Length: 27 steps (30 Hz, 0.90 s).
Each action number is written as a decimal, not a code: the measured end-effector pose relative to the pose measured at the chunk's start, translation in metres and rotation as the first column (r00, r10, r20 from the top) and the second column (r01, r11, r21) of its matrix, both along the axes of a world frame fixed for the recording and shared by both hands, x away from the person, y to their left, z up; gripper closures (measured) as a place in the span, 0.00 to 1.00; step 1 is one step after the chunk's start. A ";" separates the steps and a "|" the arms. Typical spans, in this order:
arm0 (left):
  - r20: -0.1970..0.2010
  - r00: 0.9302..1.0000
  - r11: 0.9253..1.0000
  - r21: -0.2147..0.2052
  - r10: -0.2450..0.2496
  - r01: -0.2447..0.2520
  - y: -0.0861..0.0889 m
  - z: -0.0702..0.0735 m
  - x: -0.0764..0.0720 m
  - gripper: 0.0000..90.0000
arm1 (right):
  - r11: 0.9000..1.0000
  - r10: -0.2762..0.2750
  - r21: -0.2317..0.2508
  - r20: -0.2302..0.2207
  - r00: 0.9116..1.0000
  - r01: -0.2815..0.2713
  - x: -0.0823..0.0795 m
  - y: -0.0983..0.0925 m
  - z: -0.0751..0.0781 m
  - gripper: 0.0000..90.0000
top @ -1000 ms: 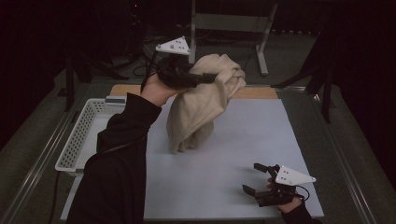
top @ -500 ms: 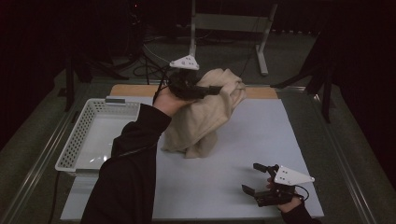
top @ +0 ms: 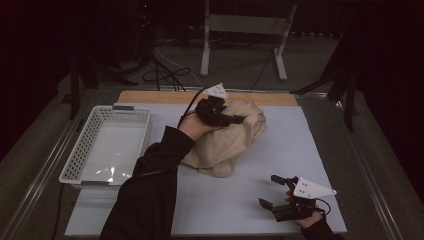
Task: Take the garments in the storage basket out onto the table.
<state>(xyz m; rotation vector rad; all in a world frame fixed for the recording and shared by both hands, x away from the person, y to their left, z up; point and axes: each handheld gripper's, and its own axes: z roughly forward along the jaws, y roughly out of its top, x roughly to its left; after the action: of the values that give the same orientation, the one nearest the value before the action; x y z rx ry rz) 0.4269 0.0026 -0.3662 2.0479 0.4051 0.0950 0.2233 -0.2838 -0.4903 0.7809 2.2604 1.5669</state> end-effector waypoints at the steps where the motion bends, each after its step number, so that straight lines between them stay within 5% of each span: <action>1: 0.003 1.000 1.000 0.006 -0.006 0.006 -0.004 -0.001 0.000 0.71 | 1.000 0.001 -0.001 0.000 1.000 -0.001 0.000 0.000 0.000 0.12; 8: 0.042 0.998 0.998 0.055 0.039 -0.041 -0.030 -0.006 0.003 0.63 | 1.000 0.003 -0.002 -0.003 1.000 -0.003 0.000 0.000 0.000 0.12; 12: 0.046 0.996 0.995 0.047 0.083 -0.085 -0.035 -0.008 0.003 0.46 | 1.000 0.002 0.000 -0.003 1.000 -0.002 0.000 -0.001 -0.001 0.12; 15: 0.032 0.993 0.993 -0.005 0.115 -0.115 -0.027 -0.003 0.004 0.36 | 1.000 0.000 0.006 -0.003 1.000 0.000 0.000 -0.001 0.000 0.12; 19: -0.003 0.990 0.990 -0.024 0.138 -0.138 -0.015 0.003 0.005 0.25 | 1.000 0.000 0.005 -0.001 1.000 0.000 -0.001 -0.002 0.000 0.12; 21: -0.015 0.994 0.994 -0.037 0.106 -0.107 -0.008 0.003 0.005 0.17 | 1.000 0.000 0.005 -0.001 1.000 0.000 -0.001 -0.001 0.000 0.12; 27: 0.026 0.993 0.994 0.005 0.113 -0.113 0.002 0.009 0.001 0.00 | 1.000 -0.002 0.000 -0.001 1.000 0.002 -0.001 0.000 0.000 0.12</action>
<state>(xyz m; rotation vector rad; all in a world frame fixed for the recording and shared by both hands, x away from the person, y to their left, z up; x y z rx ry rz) 0.4275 0.0043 -0.3576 2.0271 0.5053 0.1914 0.2222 -0.2841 -0.4904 0.7841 2.2590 1.5664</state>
